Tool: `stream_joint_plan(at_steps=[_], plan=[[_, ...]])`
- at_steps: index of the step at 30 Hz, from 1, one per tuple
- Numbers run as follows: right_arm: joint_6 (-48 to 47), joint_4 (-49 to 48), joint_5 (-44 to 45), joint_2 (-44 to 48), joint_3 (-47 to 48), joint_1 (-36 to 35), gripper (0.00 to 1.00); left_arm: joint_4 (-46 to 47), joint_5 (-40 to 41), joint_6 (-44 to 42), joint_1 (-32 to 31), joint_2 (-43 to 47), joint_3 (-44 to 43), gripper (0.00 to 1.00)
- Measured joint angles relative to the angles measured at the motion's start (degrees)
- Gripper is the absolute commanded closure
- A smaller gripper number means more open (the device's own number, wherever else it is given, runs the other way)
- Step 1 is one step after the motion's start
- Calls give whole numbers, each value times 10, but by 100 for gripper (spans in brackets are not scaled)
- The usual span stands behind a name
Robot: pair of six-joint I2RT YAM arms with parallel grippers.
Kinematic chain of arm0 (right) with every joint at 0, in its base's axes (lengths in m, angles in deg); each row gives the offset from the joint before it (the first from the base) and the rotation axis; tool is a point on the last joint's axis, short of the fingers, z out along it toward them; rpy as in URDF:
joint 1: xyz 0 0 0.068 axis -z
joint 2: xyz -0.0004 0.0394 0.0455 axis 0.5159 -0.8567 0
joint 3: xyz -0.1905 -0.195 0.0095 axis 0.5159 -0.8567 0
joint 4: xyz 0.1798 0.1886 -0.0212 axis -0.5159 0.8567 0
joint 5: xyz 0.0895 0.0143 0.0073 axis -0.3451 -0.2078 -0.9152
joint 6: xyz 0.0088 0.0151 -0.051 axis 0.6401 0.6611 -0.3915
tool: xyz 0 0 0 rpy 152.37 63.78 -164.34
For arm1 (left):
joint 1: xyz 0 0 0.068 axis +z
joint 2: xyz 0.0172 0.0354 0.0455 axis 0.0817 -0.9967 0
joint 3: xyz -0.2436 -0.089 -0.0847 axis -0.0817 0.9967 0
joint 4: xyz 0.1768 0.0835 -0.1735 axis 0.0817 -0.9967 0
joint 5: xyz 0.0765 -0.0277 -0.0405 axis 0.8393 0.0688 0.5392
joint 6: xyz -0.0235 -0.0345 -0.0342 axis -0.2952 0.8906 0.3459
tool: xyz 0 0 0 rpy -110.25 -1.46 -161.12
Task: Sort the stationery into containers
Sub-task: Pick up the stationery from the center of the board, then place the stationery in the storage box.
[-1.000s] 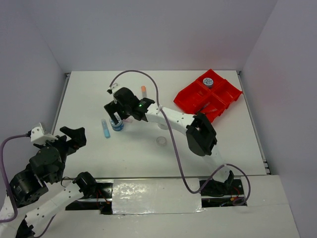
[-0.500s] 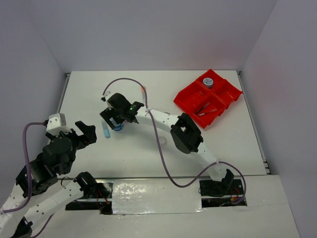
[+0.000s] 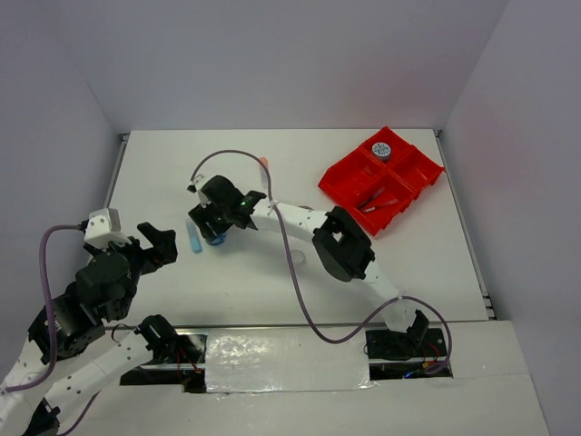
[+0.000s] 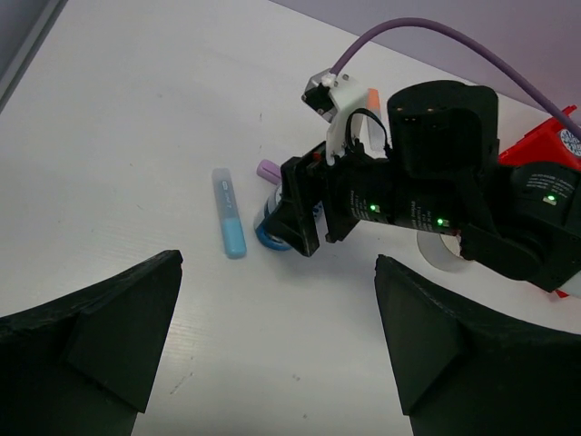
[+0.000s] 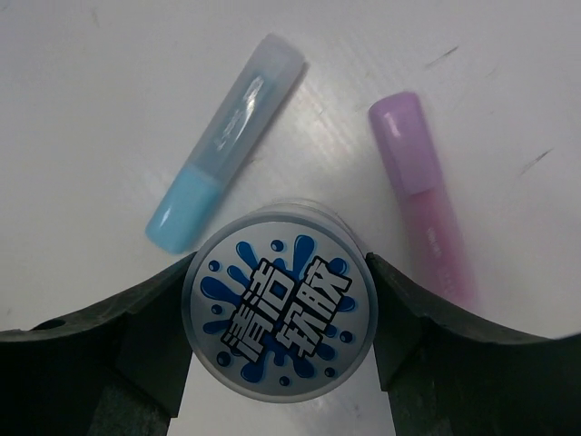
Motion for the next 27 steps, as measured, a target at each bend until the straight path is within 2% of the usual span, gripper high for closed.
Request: stream_joint_plan(at_steps=[5, 9, 12, 15, 19, 22, 27], plan=[[19, -3, -47, 81, -74, 3, 100, 2, -1, 0, 0, 8, 5, 1], [28, -4, -38, 205, -127, 23, 100, 2, -2, 0, 0, 10, 5, 1], [27, -6, 31, 315, -143, 81, 100, 1, -2, 0, 0, 14, 5, 1], [34, -9, 143, 385, -128, 188, 100, 2, -5, 0, 0, 24, 5, 1], [59, -7, 264, 385, -104, 355, 100, 4, -11, -2, 0, 40, 7, 1], [72, -4, 313, 347, -116, 449, 100, 7, -14, -6, 0, 42, 7, 1], [94, 7, 338, 235, -96, 495, 100, 16, -28, -17, 0, 28, 7, 1]])
